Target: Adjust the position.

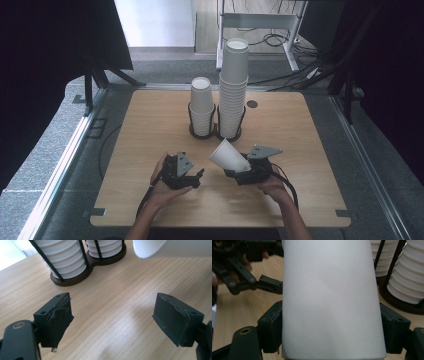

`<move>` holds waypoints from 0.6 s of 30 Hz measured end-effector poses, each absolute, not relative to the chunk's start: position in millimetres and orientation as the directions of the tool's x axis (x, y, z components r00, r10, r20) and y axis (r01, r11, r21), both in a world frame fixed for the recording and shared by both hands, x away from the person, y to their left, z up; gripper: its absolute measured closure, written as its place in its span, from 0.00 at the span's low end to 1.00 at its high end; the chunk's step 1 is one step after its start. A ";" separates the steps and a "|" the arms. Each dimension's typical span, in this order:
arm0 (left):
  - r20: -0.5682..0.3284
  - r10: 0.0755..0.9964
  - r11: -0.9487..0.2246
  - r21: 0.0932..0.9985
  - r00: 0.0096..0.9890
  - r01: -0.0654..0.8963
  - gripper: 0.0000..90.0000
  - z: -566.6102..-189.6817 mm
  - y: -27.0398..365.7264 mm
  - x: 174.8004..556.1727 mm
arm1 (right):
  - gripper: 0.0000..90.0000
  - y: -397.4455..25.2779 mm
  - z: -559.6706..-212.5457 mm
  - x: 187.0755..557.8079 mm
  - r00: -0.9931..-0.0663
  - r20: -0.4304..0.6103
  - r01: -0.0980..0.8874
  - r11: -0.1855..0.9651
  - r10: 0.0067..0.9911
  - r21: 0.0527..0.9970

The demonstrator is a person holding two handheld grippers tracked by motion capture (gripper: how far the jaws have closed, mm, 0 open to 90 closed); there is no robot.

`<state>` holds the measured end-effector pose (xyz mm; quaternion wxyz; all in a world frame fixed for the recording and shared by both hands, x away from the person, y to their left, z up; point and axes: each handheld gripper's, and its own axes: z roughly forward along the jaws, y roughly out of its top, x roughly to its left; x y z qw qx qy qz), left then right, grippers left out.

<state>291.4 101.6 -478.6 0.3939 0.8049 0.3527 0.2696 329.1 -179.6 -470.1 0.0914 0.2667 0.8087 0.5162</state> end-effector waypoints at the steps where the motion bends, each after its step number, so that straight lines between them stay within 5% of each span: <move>1: 0.142 0.782 -0.431 0.826 0.607 0.363 0.17 -478.9 103.0 290.6 | 0.24 -180.7 -472.9 325.6 -0.836 0.137 0.339 0.304 0.532 0.890; 18: 0.038 0.783 -0.366 0.835 0.621 0.411 0.18 -479.9 104.8 280.7 | 0.24 -197.7 -486.8 309.9 -0.794 0.205 0.326 0.116 0.573 0.938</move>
